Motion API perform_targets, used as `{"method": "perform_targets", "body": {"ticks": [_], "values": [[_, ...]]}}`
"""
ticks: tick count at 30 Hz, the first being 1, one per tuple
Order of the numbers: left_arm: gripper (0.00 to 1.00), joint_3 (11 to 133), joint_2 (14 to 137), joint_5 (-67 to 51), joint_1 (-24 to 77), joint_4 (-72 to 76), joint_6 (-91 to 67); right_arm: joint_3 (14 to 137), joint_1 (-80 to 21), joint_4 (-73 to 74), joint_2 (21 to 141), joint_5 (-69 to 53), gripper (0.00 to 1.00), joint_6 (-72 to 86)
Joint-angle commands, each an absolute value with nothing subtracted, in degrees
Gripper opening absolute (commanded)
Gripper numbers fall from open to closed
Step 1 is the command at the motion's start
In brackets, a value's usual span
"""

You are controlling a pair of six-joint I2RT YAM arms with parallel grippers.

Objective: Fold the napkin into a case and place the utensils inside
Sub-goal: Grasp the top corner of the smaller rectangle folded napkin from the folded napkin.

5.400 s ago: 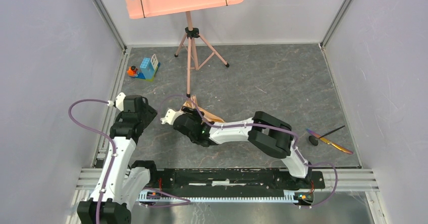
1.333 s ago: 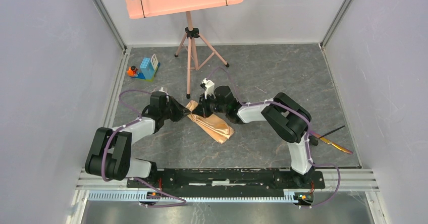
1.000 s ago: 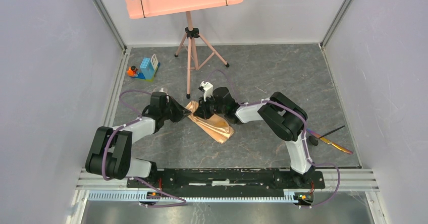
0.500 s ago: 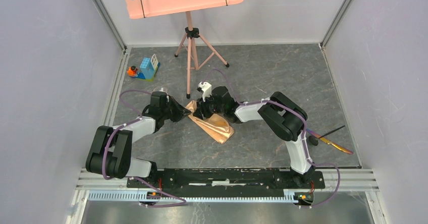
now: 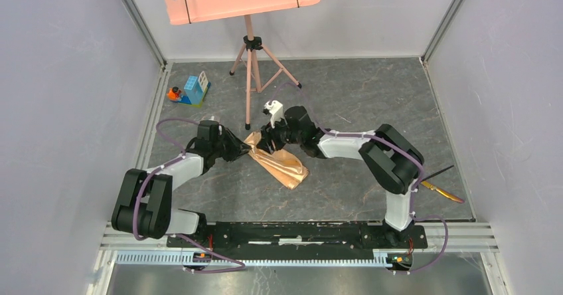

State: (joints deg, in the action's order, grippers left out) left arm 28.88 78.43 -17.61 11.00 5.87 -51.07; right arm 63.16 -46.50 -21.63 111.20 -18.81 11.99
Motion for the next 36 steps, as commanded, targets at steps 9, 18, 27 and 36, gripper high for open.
{"method": "perform_targets", "body": {"ticks": [9,18,27,36], "values": [[0.58,33.18,73.75,-14.74,11.09,-1.03,-45.53,56.12,-44.02,-28.27,106.41,-21.56,0.58,10.32],[0.42,35.56,77.68,-15.62,11.07,-0.24,-46.32,64.02,-47.69,-28.69,114.34,-18.88,0.59,10.15],[0.29,36.33,80.22,-17.00,11.07,2.37,-47.13,65.49,-49.08,-28.58,116.58,-15.54,0.61,8.54],[0.15,36.34,80.12,-18.19,11.07,3.57,-48.21,68.08,-51.01,-26.93,118.51,-11.23,0.61,6.88]]}}
